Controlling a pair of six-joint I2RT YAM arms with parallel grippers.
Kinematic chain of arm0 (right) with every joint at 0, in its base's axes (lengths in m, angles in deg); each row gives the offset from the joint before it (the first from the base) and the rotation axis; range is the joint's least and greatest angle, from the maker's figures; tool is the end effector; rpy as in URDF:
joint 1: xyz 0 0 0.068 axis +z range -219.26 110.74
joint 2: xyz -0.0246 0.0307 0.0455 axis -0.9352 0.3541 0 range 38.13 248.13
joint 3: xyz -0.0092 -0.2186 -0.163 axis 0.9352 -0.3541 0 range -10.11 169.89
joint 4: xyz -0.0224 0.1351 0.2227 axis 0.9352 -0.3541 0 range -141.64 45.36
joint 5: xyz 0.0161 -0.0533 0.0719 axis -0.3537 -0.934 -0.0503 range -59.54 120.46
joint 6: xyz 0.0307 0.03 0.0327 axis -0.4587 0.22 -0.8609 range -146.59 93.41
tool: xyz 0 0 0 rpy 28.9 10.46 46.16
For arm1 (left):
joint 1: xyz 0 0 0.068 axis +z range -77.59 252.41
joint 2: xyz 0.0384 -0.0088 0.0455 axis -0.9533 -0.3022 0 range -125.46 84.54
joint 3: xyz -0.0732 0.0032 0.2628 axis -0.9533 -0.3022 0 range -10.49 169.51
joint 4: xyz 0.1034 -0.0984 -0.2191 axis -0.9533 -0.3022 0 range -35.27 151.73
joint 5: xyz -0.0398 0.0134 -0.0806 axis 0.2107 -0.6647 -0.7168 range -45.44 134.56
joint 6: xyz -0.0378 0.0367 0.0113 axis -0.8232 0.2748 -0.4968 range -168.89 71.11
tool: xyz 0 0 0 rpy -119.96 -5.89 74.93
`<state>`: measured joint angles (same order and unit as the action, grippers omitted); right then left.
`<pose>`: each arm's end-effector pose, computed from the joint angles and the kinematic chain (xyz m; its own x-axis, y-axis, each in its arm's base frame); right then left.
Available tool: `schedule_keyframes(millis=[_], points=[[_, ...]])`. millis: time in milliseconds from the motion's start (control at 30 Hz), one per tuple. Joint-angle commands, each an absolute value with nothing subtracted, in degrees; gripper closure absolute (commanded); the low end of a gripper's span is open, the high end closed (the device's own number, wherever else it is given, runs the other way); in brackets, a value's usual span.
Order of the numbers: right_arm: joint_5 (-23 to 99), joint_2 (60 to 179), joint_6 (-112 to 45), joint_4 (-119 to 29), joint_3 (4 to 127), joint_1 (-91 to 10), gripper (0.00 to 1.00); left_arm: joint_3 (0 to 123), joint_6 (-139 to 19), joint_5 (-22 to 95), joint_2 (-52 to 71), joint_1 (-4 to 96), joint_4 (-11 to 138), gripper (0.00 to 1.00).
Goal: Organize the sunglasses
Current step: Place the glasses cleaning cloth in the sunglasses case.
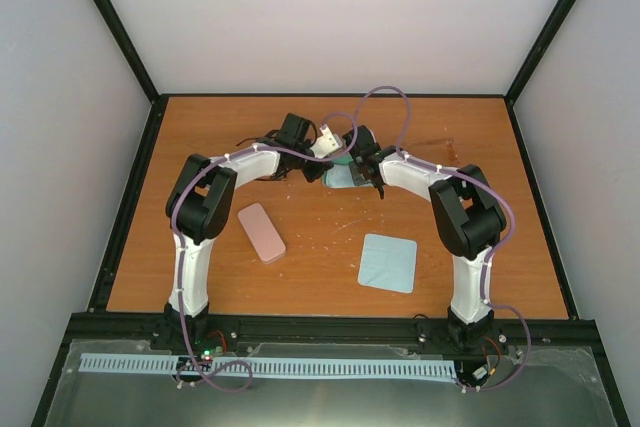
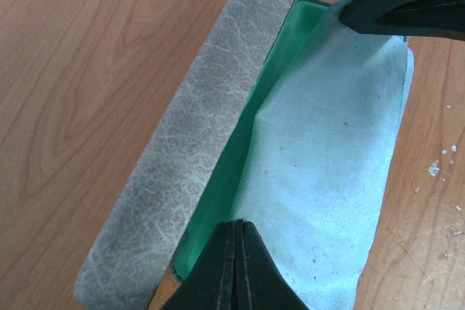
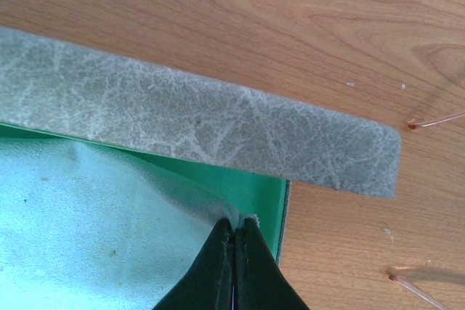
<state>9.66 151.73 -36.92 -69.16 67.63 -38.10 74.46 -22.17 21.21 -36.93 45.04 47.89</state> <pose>0.3595 0.2025 0.1672 -0.7916 -0.2828 -0.5417 -0.1947 0.9570 -0.2150 0.4007 -0.2232 0.1590 -0.3202 0.6306 -0.7070 0.8851 0.4652 0.0141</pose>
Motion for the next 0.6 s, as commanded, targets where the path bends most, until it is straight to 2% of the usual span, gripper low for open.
schedule_keyframes(millis=[0,567], points=[[8.4,152.5,-37.3,-67.9,68.1,-38.4,0.97,76.5,-20.8,21.6,-37.6,45.3,49.7,0.99],[7.4,154.1,-37.9,-66.8,68.1,-38.9,0.97,76.5,-20.4,22.9,-39.1,45.3,51.1,0.99]])
